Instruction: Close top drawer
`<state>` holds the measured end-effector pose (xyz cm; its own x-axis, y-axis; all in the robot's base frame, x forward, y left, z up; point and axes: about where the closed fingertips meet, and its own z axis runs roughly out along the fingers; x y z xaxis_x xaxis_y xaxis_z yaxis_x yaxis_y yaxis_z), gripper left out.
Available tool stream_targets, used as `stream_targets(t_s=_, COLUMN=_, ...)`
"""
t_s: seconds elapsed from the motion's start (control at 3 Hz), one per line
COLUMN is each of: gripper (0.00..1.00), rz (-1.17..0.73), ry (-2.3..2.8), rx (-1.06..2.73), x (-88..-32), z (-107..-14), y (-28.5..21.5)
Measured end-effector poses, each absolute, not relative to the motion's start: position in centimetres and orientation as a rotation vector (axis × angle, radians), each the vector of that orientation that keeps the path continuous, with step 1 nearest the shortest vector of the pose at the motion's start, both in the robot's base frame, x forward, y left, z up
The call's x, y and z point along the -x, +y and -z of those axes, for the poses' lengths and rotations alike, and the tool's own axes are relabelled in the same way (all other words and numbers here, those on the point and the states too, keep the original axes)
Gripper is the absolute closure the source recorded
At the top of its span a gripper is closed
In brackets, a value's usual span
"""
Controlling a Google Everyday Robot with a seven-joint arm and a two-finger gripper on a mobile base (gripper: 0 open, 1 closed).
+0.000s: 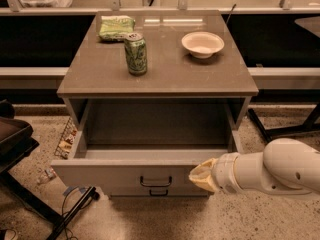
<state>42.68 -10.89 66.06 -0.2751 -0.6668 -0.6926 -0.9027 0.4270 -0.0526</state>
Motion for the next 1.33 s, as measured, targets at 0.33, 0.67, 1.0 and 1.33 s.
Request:
stream_targets(t_s=0.33, gripper=1.0, rz=-0.452, ry=2.025, rx=1.305, x=-46.4, z=-65.9, y=-11.5)
stream_targets(t_s=0.67, gripper=1.0, rz=-0.45, ry=2.023, rx=1.305, x=-46.6, z=-65.9, y=-11.5)
stream_targets(t_s=1.0, gripper=1.0, rz=-0.436, ry=2.017, rx=1.312, x=-49.2, z=-66.5, y=-11.8)
stream_targets(t_s=1.33, gripper=1.0, rz=-0.414, ry=2.014, rx=1.332, x=-54.8, z=-67.3, y=-12.2)
